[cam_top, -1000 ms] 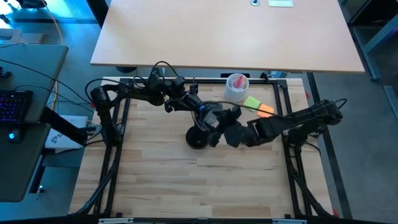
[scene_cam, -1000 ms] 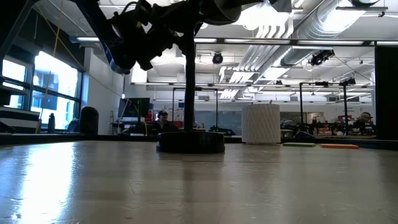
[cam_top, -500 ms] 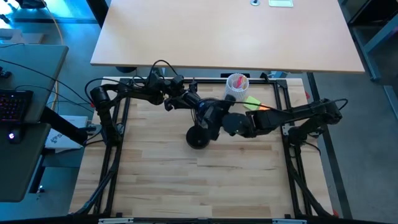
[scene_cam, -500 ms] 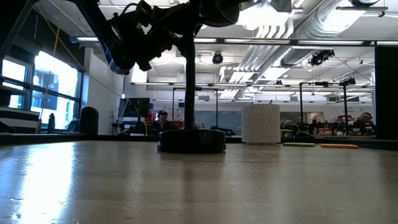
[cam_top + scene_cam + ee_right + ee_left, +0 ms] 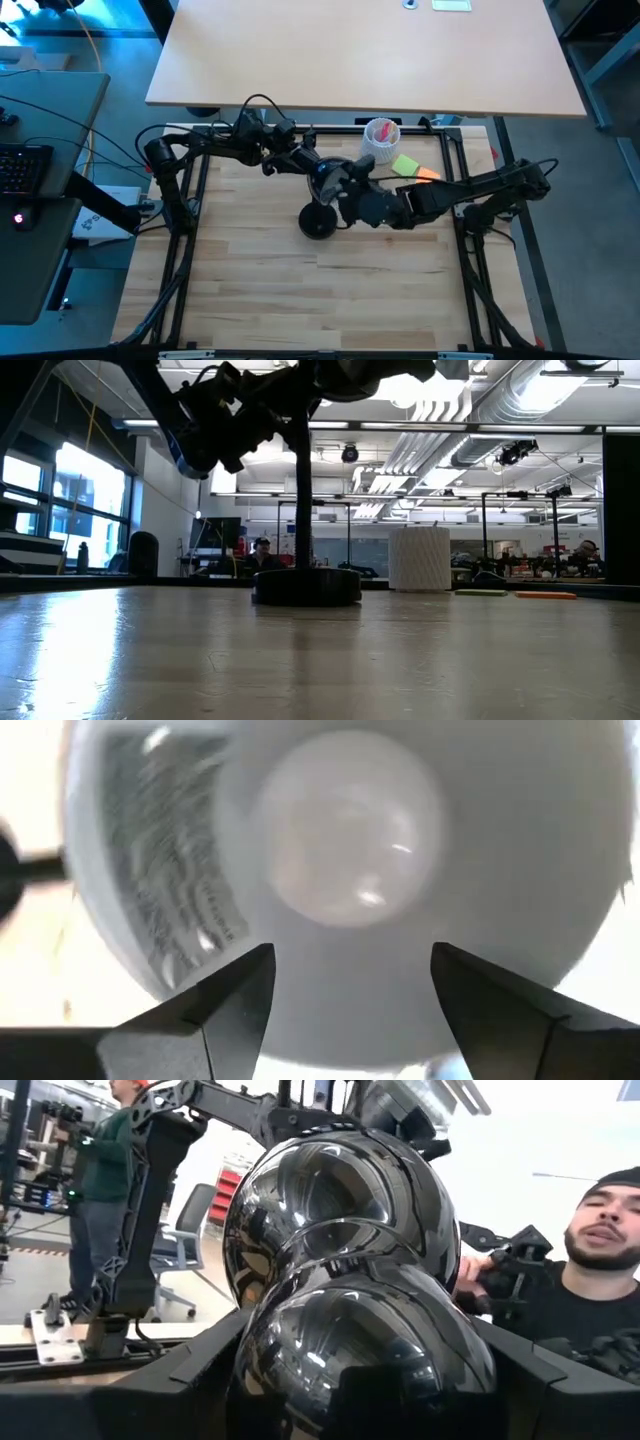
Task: Screw lightbulb
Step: Remove the lightbulb from the desk lamp
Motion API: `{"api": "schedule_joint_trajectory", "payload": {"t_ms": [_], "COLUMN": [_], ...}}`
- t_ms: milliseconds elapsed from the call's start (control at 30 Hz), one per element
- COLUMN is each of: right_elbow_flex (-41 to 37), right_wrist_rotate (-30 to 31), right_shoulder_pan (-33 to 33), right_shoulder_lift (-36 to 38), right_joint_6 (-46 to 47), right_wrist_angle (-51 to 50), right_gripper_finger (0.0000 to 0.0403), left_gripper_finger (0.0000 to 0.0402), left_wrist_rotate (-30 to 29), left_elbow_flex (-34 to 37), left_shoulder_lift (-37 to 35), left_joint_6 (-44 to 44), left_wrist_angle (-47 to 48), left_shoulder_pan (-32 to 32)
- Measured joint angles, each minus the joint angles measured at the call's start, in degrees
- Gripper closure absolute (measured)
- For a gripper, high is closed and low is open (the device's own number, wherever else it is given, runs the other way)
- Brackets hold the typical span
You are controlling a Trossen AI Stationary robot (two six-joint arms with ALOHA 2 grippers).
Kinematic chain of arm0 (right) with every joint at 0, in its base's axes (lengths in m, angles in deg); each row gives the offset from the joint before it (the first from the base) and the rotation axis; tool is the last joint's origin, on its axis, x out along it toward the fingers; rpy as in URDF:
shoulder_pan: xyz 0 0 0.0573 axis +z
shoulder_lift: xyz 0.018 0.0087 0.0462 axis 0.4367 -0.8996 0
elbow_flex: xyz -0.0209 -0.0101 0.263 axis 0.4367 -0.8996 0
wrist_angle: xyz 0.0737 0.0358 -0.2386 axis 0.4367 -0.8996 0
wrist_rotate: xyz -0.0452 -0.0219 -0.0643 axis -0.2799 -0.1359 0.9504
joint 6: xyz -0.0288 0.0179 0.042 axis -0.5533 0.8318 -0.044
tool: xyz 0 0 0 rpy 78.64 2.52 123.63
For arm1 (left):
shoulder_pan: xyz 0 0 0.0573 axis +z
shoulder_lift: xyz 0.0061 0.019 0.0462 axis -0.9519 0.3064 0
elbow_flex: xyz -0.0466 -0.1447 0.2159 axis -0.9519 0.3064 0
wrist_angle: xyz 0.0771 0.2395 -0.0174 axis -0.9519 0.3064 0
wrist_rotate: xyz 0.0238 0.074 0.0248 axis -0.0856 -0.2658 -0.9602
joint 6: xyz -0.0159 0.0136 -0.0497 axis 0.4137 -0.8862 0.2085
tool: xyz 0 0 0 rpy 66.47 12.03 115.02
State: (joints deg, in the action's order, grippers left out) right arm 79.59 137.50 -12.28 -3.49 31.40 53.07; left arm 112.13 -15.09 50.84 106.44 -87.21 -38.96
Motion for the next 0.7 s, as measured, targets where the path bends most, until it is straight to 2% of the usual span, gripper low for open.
{"api": "schedule_joint_trajectory", "payload": {"t_ms": [100,167,233,367,433,500,700], "right_elbow_flex": [0.0,0.0,0.0,0.0,0.0,0.0,0.0], "right_wrist_rotate": [4.6,5.3,2.8,-6.3,-7.4,-8.8,-11.6], "right_shoulder_pan": [1.3,2.4,3.4,3.9,3.0,2.1,-0.9], "right_shoulder_lift": [0.0,0.0,0.0,0.0,0.0,0.0,0.0], "right_joint_6": [14.7,26.5,37.5,59.4,70.3,75.0,74.0], "right_wrist_angle": [-0.5,-2.5,-4.3,-2.6,-0.2,2.3,5.9], "right_gripper_finger": [0.0137,0.0137,0.0137,0.0137,0.0137,0.0137,0.0137], "left_gripper_finger": [0.0133,0.0133,0.0133,0.0133,0.0133,0.0133,0.0133], "left_wrist_rotate": [-0.2,-0.2,-0.2,-0.3,-0.5,-0.7,-1.0], "left_elbow_flex": [0.0,0.0,0.0,0.0,0.1,0.1,0.0], "left_shoulder_lift": [0.0,0.0,0.0,0.0,0.0,0.0,0.0], "left_joint_6": [0.2,0.2,0.1,0.0,0.0,0.0,-0.1], "left_wrist_angle": [0.1,0.1,0.1,0.1,0.1,0.1,-0.5], "left_shoulder_pan": [0.2,0.2,0.2,0.2,0.2,0.2,0.1]}}
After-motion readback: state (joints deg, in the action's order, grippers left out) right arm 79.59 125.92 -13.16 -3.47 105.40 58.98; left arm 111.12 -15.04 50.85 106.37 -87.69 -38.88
